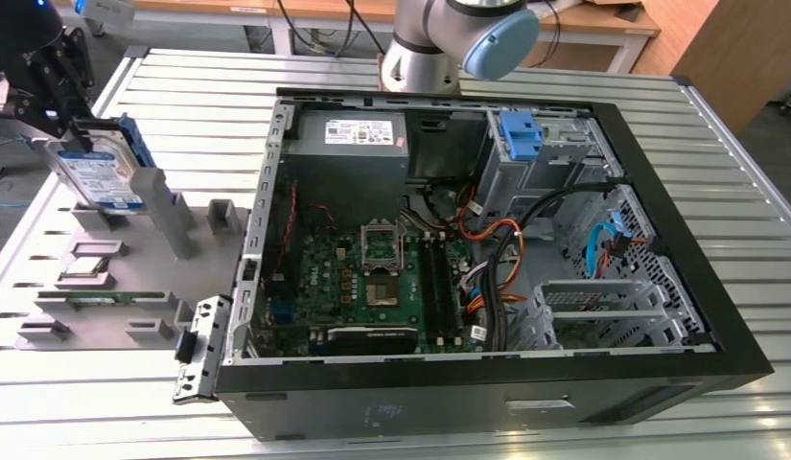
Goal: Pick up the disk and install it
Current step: 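Pick up the disk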
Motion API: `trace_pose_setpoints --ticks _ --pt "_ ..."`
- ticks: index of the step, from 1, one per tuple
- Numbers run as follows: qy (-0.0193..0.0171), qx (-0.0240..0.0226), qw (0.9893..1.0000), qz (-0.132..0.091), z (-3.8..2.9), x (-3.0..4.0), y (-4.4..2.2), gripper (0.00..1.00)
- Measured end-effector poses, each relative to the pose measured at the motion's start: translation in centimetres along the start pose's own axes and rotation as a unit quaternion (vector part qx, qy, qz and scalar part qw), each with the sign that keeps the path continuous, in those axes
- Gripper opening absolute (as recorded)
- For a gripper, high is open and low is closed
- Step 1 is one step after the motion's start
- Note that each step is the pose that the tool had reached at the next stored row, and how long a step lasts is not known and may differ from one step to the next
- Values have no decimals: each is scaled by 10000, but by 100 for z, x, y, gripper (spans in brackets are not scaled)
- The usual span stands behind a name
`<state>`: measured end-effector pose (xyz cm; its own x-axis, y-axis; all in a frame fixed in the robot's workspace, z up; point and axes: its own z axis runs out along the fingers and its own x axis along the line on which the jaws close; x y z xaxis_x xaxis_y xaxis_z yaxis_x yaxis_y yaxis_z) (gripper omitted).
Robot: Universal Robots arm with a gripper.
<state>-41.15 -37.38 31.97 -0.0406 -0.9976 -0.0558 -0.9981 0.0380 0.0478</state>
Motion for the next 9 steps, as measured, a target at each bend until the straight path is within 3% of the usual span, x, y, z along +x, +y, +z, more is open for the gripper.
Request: trace_pose_setpoints --ticks 9 --pt "0 0 10000 0 -28 -2 1 35"
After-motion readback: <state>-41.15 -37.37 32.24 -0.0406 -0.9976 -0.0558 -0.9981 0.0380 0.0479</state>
